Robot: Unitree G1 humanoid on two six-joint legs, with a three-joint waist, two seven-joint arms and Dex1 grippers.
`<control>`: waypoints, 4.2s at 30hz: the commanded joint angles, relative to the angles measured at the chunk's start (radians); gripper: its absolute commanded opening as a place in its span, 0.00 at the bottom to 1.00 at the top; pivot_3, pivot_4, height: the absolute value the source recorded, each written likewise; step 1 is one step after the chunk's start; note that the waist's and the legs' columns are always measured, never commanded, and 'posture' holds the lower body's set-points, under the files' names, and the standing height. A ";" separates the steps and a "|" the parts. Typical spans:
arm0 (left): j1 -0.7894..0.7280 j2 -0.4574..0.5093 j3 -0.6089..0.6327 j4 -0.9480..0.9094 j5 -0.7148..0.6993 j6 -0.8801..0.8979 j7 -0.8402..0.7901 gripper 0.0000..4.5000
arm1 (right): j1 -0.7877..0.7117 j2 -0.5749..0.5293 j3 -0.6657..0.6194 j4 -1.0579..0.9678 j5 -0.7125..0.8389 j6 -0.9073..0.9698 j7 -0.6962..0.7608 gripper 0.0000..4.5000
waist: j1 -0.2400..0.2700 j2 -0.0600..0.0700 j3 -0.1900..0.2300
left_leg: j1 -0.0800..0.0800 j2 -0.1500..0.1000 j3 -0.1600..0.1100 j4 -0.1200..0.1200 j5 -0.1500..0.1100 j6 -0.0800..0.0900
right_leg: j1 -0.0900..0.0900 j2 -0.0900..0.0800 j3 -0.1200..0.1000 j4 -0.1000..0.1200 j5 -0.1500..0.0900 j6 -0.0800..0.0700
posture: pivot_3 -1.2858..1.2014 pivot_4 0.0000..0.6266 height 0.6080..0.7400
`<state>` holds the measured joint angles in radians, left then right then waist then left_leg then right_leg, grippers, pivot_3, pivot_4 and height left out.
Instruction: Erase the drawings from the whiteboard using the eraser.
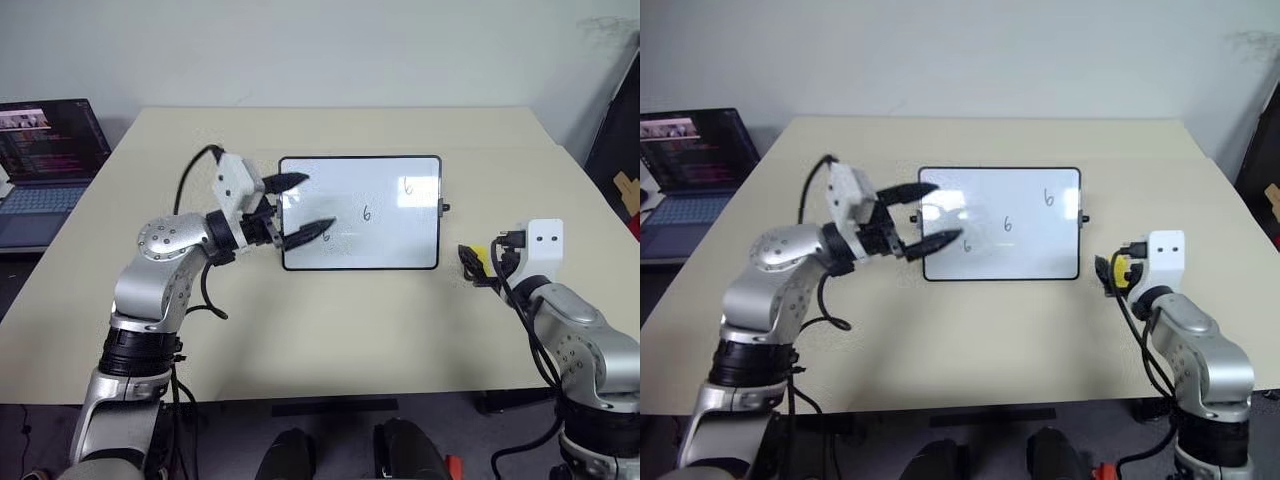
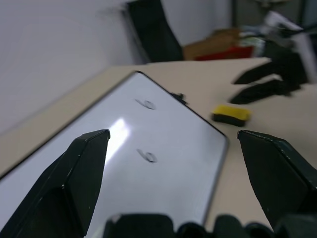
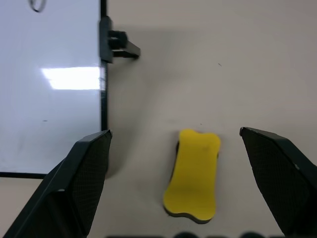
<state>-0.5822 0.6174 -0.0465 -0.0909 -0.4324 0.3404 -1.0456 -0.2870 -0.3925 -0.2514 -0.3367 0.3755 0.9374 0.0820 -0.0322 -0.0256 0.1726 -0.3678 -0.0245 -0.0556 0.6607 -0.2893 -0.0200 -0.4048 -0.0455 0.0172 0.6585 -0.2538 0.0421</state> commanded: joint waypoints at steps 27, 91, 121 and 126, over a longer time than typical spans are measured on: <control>-0.069 0.030 -0.053 -0.038 -0.079 0.074 -0.228 1.00 | -0.137 0.062 0.017 0.371 -0.136 -0.237 -0.003 1.00 | 0.000 0.000 0.001 | -0.001 0.000 0.000 0.000 0.000 0.001 | -0.001 0.000 0.001 0.000 0.000 0.000 | 0.52 0.24 1.00; -0.129 -0.141 0.026 -0.039 0.140 0.273 0.422 1.00 | -0.513 0.175 0.345 0.685 -0.431 -0.828 0.103 0.30 | 0.000 0.000 0.001 | -0.001 0.000 0.000 0.001 0.001 -0.002 | -0.002 -0.001 0.000 0.000 0.000 0.000 | 0.52 0.24 1.00; -0.085 -0.130 0.039 -0.043 0.133 0.262 0.419 1.00 | -0.414 0.176 0.398 0.660 -0.522 -0.744 0.151 0.30 | -0.020 -0.001 0.000 | 0.005 0.001 0.001 0.004 0.001 -0.001 | 0.001 0.000 0.002 0.006 0.003 -0.002 | 0.52 0.24 1.00; -0.077 -0.129 0.044 -0.041 0.133 0.264 0.424 1.00 | -0.492 0.197 0.349 0.620 -0.502 -0.797 0.101 0.30 | -0.020 -0.001 0.001 | 0.002 0.001 0.001 0.002 0.001 -0.001 | -0.002 0.000 0.002 0.006 0.003 -0.002 | 0.52 0.24 1.00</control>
<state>-0.6545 0.4809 -0.0306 -0.1081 -0.2920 0.6198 -0.6222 -0.7280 -0.1978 0.1316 0.3395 -0.1347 0.1769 0.2104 -0.0524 -0.0263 0.1735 -0.3663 -0.0238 -0.0547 0.6626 -0.2880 -0.0216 -0.4075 -0.0458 0.0192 0.6640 -0.2513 0.0399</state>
